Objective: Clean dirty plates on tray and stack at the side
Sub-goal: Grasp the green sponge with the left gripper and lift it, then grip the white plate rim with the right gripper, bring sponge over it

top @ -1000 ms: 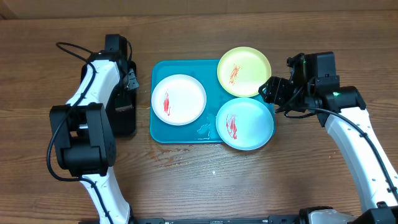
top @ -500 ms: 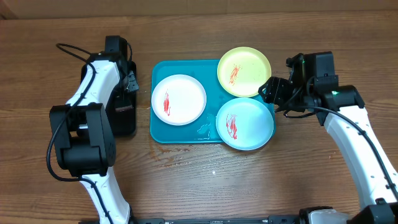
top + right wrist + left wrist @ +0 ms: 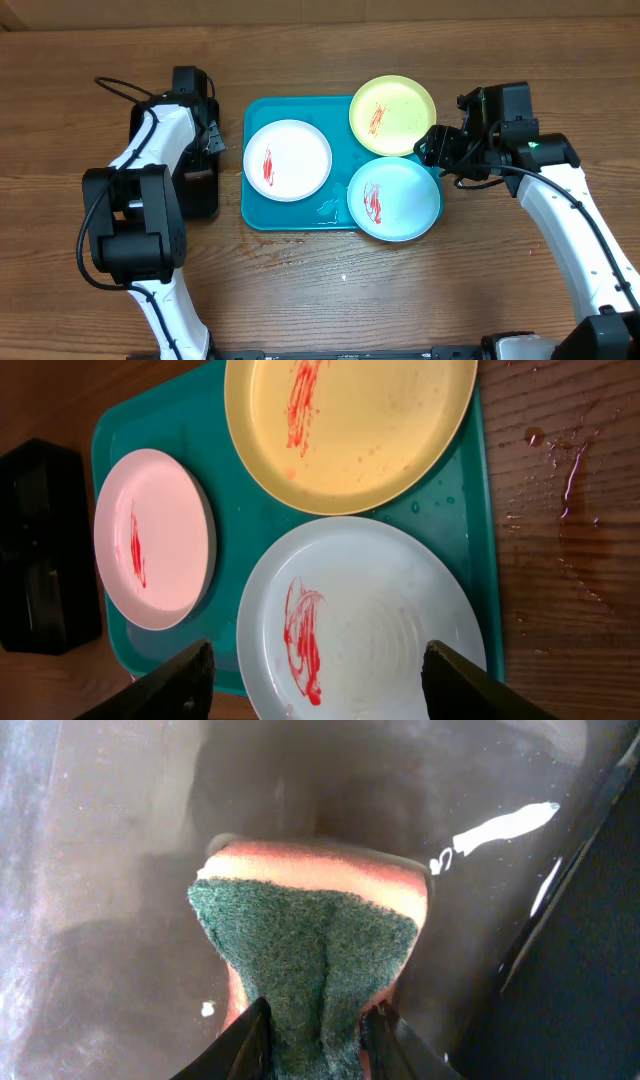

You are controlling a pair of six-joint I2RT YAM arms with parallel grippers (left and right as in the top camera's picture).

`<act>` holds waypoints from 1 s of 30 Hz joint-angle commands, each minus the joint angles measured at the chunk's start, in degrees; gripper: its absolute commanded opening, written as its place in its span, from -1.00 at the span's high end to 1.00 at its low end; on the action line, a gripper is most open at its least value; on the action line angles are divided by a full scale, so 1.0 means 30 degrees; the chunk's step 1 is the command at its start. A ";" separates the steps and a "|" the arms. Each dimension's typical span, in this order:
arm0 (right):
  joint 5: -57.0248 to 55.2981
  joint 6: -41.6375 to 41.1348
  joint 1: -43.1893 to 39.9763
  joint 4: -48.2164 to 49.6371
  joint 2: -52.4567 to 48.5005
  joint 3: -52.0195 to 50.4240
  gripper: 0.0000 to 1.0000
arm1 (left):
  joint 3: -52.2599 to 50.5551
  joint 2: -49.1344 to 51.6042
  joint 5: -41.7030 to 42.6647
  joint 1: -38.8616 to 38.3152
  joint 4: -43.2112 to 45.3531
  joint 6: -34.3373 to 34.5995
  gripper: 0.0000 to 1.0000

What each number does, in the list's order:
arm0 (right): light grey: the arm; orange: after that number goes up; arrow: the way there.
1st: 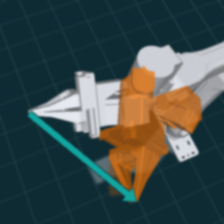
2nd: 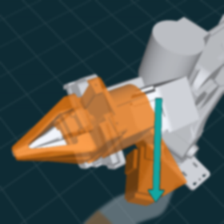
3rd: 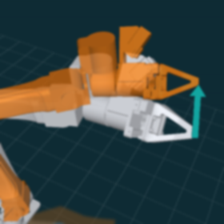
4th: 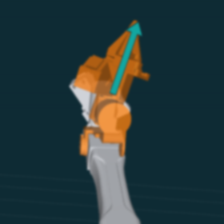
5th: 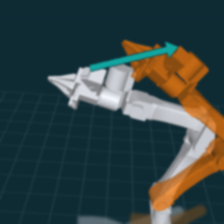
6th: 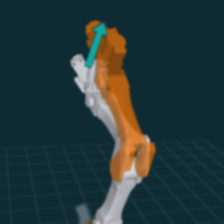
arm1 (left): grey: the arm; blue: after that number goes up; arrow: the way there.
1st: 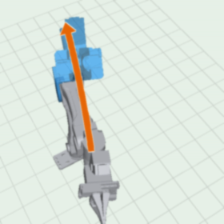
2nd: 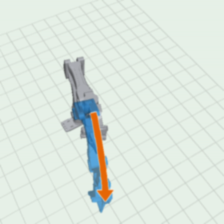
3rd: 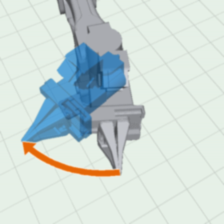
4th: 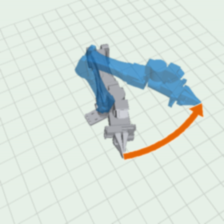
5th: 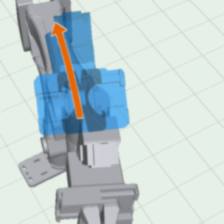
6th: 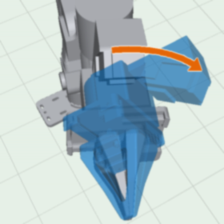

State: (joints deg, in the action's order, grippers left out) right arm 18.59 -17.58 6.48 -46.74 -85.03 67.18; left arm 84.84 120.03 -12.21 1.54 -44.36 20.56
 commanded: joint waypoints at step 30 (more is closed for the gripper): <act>-0.1552 -0.1166 0.4401 0.2273 -0.0619 0.2586 0.01 | 0.8976 -0.3497 0.4772 -0.1275 -0.8218 -0.4226 0.92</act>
State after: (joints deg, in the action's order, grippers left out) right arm 16.47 -20.14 17.80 -40.82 -85.32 72.01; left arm 109.86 111.35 -3.36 -0.38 -68.01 12.60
